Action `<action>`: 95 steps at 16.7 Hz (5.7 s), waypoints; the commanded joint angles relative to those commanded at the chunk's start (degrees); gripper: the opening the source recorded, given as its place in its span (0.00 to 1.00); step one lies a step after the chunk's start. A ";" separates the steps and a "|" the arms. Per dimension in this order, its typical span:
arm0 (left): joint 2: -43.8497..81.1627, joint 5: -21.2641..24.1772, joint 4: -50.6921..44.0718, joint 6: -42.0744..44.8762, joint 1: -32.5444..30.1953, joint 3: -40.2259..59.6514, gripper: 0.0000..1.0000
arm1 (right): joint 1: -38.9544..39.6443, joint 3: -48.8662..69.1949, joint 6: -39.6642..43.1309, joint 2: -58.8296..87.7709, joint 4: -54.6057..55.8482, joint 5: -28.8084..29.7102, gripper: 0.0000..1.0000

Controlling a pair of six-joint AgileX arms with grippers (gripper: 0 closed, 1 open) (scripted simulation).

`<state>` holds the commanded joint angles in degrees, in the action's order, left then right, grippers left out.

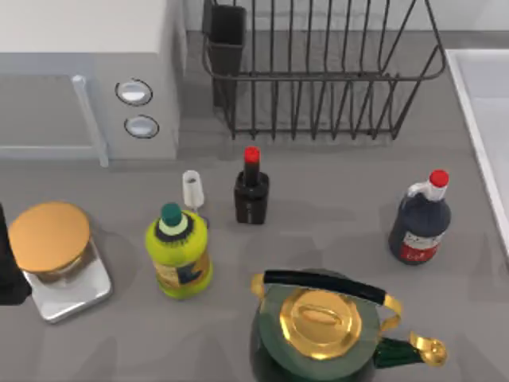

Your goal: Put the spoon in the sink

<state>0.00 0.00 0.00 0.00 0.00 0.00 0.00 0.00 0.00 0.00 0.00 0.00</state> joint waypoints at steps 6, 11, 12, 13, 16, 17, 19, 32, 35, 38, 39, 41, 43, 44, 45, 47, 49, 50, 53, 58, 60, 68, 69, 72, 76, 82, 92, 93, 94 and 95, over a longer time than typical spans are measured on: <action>0.00 0.00 0.00 0.00 0.00 0.00 1.00 | -2.39 4.99 -1.75 6.26 -5.68 0.01 1.00; 0.00 0.00 0.00 0.00 0.00 0.00 1.00 | -8.76 18.31 -6.44 26.61 -21.05 0.04 1.00; 0.00 0.00 0.00 0.00 0.00 0.00 1.00 | -10.27 21.46 -7.54 31.66 -24.65 0.05 1.00; 0.00 0.00 0.00 0.00 0.00 0.00 1.00 | -11.81 24.68 -8.68 36.85 -28.32 0.05 1.00; 0.00 0.00 0.00 0.00 0.00 0.00 1.00 | -16.38 34.22 -12.03 52.43 -39.27 0.07 1.00; 0.00 0.00 0.00 0.00 0.00 0.00 1.00 | -17.80 37.19 -13.08 57.38 -42.72 0.08 1.00; 0.00 0.00 0.00 0.00 0.00 0.00 1.00 | -20.39 42.61 -14.98 66.46 -49.01 0.09 1.00; 0.00 0.00 0.00 0.00 0.00 0.00 1.00 | -24.80 51.48 -18.38 82.17 -59.03 0.11 1.00; 0.00 0.00 0.00 0.00 0.00 0.00 1.00 | -24.86 48.34 -18.53 84.90 -53.29 0.11 1.00; 0.00 0.00 0.00 0.00 0.00 0.00 1.00 | -24.84 43.57 -18.61 89.31 -43.53 0.11 1.00; 0.00 0.00 0.00 0.00 0.00 0.00 1.00 | -24.82 41.99 -18.63 90.75 -40.41 0.11 1.00; 0.00 0.00 0.00 0.00 0.00 0.00 1.00 | -24.84 39.48 -18.70 93.08 -35.78 0.11 1.00; 0.00 0.00 0.00 0.00 0.00 0.00 1.00 | -24.83 38.23 -18.72 94.34 -33.57 0.11 1.00; 0.00 0.00 0.00 0.00 0.00 0.00 1.00 | -24.83 38.11 -18.73 94.43 -33.37 0.11 1.00; 0.00 0.00 0.00 0.00 0.00 0.00 1.00 | -24.83 38.11 -18.73 94.43 -33.37 0.11 1.00; 0.00 0.00 0.00 0.00 0.00 0.00 1.00 | -24.83 38.11 -18.73 94.43 -33.37 0.11 1.00; 0.00 0.00 0.00 0.00 0.00 0.00 1.00 | -24.83 38.11 -18.73 94.43 -33.37 0.11 0.85; 0.00 0.00 0.00 0.00 0.00 0.00 1.00 | -24.83 38.11 -18.73 94.43 -33.37 0.11 0.77; 0.00 0.00 0.00 0.00 0.00 0.00 1.00 | -24.83 38.11 -18.73 94.43 -33.37 0.11 0.55; 0.00 0.00 0.00 0.00 0.00 0.00 1.00 | -24.83 38.11 -18.73 94.43 -33.37 0.11 0.17; 0.00 0.00 0.00 0.00 0.00 0.00 1.00 | -24.83 38.11 -18.73 94.43 -33.37 0.11 0.02; 0.00 0.00 0.00 0.00 0.00 0.00 1.00 | -24.83 38.11 -18.73 94.43 -33.37 0.11 0.00; 0.00 0.00 0.00 0.00 0.00 0.00 1.00 | -24.67 40.12 -18.75 90.36 -37.62 0.72 0.00; 0.00 0.00 0.00 0.00 0.00 0.00 1.00 | -24.73 42.18 -18.71 89.54 -39.93 0.72 0.00; 0.00 0.00 0.00 0.00 0.00 0.00 1.00 | -24.69 48.70 -18.40 85.79 -51.39 0.70 0.00; 0.00 0.00 0.00 0.00 0.00 0.00 1.00 | -24.92 56.03 -18.35 80.50 -63.41 0.72 0.00; 0.00 0.00 0.00 0.00 0.00 0.00 1.00 | -23.44 68.56 -21.23 91.58 -68.36 0.82 0.00; 0.00 0.00 0.00 0.00 0.00 0.00 1.00 | -22.89 72.76 -21.94 94.87 -69.91 0.86 0.00; 0.00 0.00 0.00 0.00 0.00 0.00 1.00 | -22.26 77.55 -22.68 98.43 -71.62 0.89 0.00; 0.00 0.00 0.00 0.00 0.00 0.00 1.00 | -21.57 82.87 -23.46 102.24 -73.48 0.93 0.00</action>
<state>0.00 0.00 0.00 0.00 0.00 0.00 -21.57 82.87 -23.46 102.24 -73.48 0.93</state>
